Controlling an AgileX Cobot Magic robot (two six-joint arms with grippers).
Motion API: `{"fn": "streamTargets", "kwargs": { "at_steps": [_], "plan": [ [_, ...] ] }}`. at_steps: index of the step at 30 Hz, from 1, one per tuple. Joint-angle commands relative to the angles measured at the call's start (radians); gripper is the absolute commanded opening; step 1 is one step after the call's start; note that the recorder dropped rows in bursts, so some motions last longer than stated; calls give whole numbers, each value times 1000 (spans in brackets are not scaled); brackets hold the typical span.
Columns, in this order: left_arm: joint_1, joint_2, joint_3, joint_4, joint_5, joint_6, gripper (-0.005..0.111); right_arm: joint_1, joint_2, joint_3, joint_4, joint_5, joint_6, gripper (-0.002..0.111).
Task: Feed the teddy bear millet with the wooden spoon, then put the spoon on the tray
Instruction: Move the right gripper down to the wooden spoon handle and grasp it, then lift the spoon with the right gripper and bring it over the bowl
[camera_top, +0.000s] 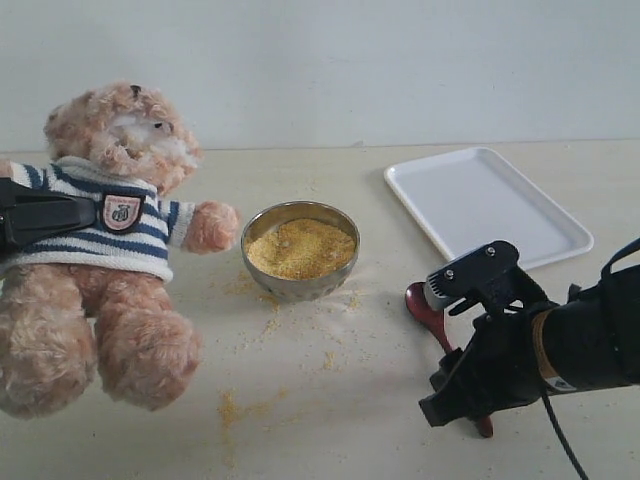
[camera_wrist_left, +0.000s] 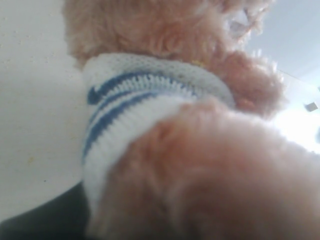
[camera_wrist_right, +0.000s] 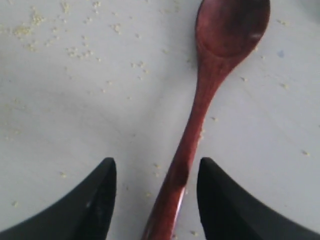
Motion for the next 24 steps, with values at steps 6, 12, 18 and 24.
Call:
{"fn": "streamTargets", "kwargs": {
  "at_steps": [6,12,18,24],
  "plan": [
    [3,-1,-6,-19,34,5,5,-9,0,-4,1,-2,-4,50],
    [3,-1,-6,-19,34,5,5,-9,0,-4,3,41,-4,50],
    [3,-1,-6,-19,34,5,5,-9,2,-4,3,41,-4,50],
    [3,-1,-6,-19,34,5,5,-9,44,-4,3,35,-7,50]
  ]
}}
